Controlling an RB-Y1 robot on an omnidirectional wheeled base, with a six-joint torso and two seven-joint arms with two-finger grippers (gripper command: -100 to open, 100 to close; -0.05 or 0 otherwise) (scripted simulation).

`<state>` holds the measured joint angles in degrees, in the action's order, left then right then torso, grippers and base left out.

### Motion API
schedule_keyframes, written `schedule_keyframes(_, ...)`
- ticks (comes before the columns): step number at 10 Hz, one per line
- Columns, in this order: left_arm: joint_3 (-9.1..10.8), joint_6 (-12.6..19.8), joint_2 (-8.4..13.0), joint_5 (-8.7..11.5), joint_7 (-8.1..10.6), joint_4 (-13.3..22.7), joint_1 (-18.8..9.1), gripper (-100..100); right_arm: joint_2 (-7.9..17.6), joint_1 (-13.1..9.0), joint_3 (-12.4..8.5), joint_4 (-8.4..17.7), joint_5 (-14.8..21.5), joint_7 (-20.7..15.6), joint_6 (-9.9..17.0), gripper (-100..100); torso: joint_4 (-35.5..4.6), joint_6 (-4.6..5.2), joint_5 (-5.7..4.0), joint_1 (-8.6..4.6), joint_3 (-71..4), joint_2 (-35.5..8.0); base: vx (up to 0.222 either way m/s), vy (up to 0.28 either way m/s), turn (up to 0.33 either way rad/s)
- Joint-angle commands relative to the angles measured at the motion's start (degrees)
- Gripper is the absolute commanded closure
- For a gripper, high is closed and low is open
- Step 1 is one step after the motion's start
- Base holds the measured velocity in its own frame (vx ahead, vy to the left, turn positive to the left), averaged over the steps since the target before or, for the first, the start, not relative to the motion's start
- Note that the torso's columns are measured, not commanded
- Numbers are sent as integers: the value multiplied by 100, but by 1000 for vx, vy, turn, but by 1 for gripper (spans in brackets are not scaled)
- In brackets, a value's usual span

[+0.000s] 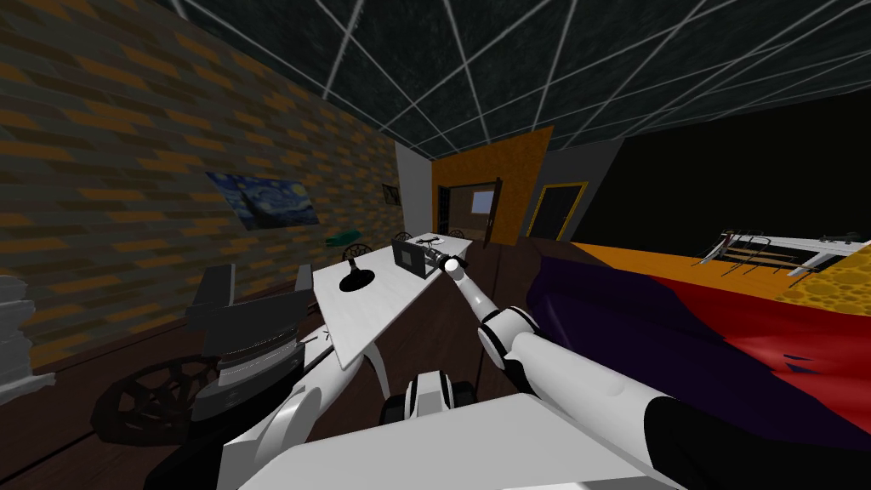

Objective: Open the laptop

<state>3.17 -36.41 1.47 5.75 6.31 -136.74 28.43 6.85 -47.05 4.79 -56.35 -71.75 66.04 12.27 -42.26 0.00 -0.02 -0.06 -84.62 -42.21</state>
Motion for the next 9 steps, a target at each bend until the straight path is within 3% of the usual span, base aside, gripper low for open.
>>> schedule_keyframes(1,0,0,0,0,0,0,0,0,-47,-200,63,305,-257,202,52,-100,-1,1,1,5,5,-8,37,-28,8)
schedule_keyframes(6,0,0,0,0,0,0,0,0,-176,-457,93,664,-406,563,157,-100,-2,-1,2,6,5,-7,27,-17,9)
schedule_keyframes(9,-1,0,-1,0,0,0,0,0,-131,-514,83,722,-510,445,154,-100,-1,-1,7,27,-1,4,40,30,-2)
